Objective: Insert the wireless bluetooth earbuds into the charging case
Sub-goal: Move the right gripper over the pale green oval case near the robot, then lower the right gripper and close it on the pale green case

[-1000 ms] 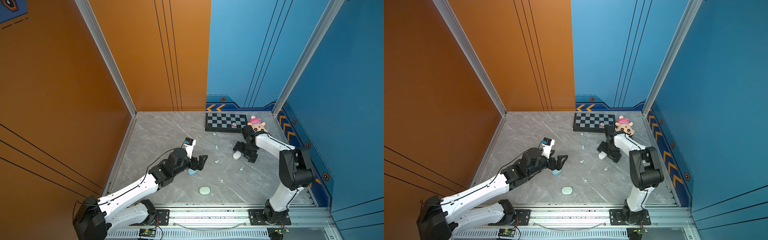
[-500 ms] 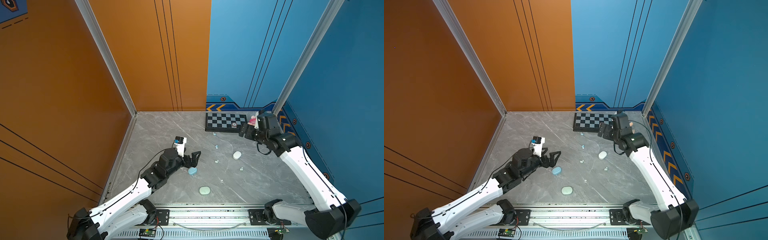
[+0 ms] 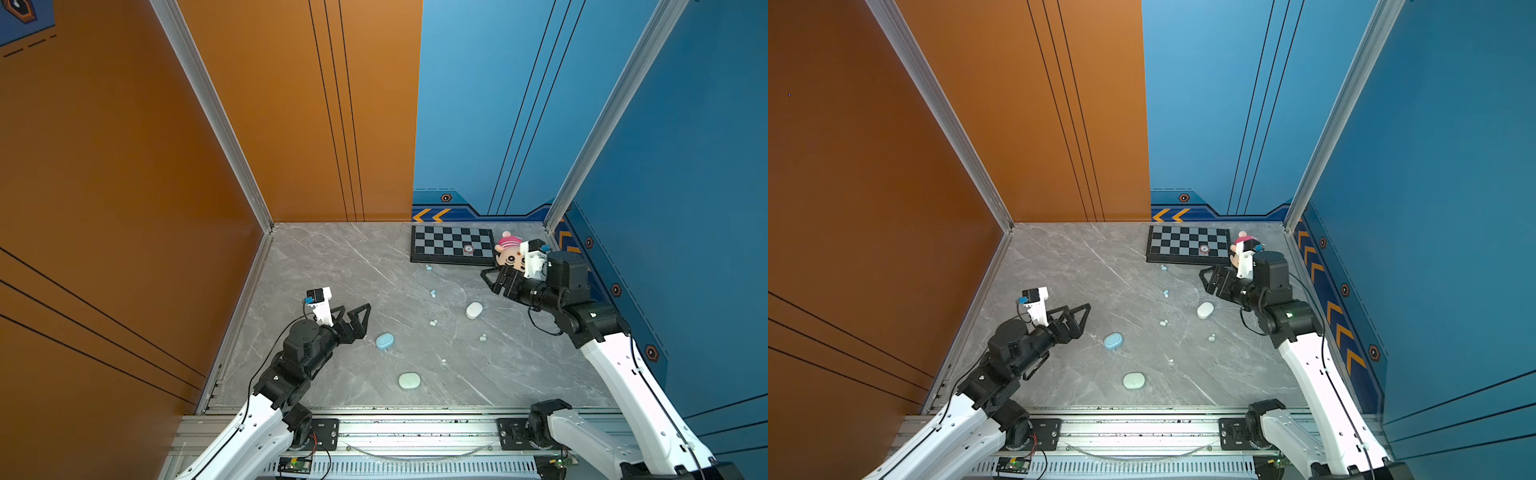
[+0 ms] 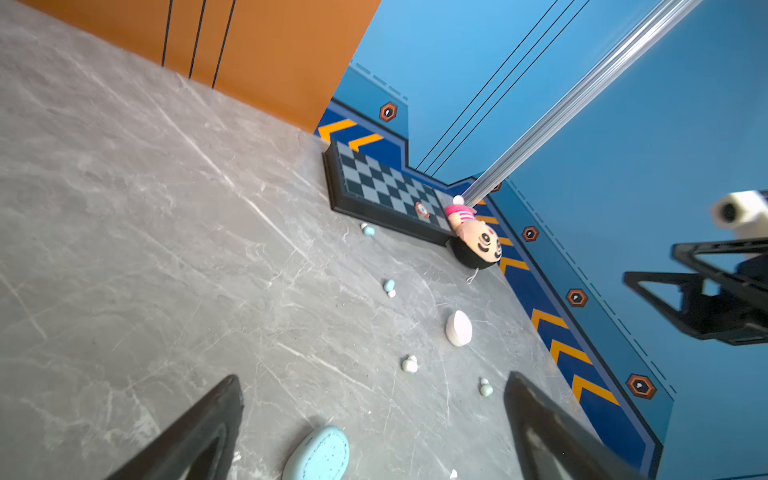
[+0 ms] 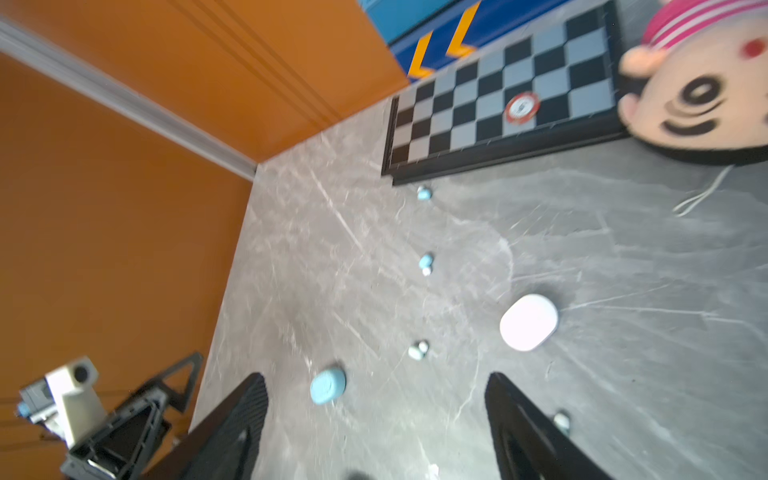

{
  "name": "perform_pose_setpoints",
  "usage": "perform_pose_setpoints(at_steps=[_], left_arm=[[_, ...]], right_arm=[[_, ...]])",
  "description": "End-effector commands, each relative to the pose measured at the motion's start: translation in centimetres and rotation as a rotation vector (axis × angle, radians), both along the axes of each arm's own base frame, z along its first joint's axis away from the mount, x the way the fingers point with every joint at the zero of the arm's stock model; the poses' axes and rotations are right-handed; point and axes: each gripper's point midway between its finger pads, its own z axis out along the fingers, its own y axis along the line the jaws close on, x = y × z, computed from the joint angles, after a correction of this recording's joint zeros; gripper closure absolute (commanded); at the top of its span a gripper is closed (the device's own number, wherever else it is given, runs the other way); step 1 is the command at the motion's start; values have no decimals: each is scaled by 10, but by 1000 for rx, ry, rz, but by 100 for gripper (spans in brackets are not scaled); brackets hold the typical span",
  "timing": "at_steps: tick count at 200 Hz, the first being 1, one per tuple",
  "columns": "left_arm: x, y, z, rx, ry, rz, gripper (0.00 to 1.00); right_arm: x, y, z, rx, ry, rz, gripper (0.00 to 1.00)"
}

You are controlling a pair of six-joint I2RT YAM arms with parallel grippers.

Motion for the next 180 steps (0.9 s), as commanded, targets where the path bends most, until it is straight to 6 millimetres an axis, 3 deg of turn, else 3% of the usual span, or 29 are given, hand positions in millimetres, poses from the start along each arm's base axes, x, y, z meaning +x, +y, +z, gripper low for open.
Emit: perform_pose_setpoints(at_steps=[1,17,41,69,90,117,141,180], left_arm=[[-14,4,12,143,-22,-58,2],[-22,11,9,191,7,-57,2],[-30,25,11,184,3,-4,2],[-41,43,19,164,-51,67,1],[-52,53,20,149,-75,96,0],[-67,60,17,171,-82,87,0],[-76,70,13,215,-87,106,0],[-78,77,10,235,-83,131,1]], right_arm=[[-39,8,-46,-138,279,-3,22],[-56,47,-52,-182,293,152,23],[-88,107,-51,-398,138,621,20],[-117,135,-79,-722,-69,1100,20],[-128,147,-110,-844,-180,1375,22],[-128,162,-141,-870,-154,1516,26],[-141,181,-163,-861,-120,1610,29],[-156,200,-194,-893,-84,1696,32]])
